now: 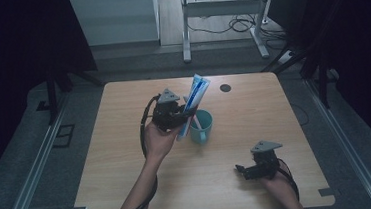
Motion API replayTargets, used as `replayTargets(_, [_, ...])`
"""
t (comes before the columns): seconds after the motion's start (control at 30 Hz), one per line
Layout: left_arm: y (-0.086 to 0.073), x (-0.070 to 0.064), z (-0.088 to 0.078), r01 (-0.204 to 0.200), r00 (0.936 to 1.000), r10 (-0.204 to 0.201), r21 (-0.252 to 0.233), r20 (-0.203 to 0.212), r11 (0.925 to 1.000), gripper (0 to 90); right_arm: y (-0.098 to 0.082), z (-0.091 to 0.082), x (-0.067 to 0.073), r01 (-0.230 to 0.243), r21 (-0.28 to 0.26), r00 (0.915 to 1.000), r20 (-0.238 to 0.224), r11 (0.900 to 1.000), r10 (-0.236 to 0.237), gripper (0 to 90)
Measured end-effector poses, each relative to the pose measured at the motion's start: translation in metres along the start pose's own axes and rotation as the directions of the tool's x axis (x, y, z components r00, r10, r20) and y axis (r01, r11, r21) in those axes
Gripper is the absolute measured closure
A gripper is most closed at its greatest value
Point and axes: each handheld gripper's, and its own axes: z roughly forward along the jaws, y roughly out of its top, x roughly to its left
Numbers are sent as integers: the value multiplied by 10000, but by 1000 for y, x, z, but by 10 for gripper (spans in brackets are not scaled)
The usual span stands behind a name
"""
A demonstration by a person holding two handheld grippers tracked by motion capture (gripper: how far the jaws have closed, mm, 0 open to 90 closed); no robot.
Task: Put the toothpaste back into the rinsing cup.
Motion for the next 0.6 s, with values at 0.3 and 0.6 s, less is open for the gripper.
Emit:
replayTargets(0.3, [8,-4,15,10,9999,-13,-259,-104,9997,726,0,0,0,-3,0,10000,-1,10000,3,33])
replayTargets(0.6, [16,-6,30,-42,9997,30,-492,-255,9988,726,0,0,0,-7,-2,10000,0,10000,7,33])
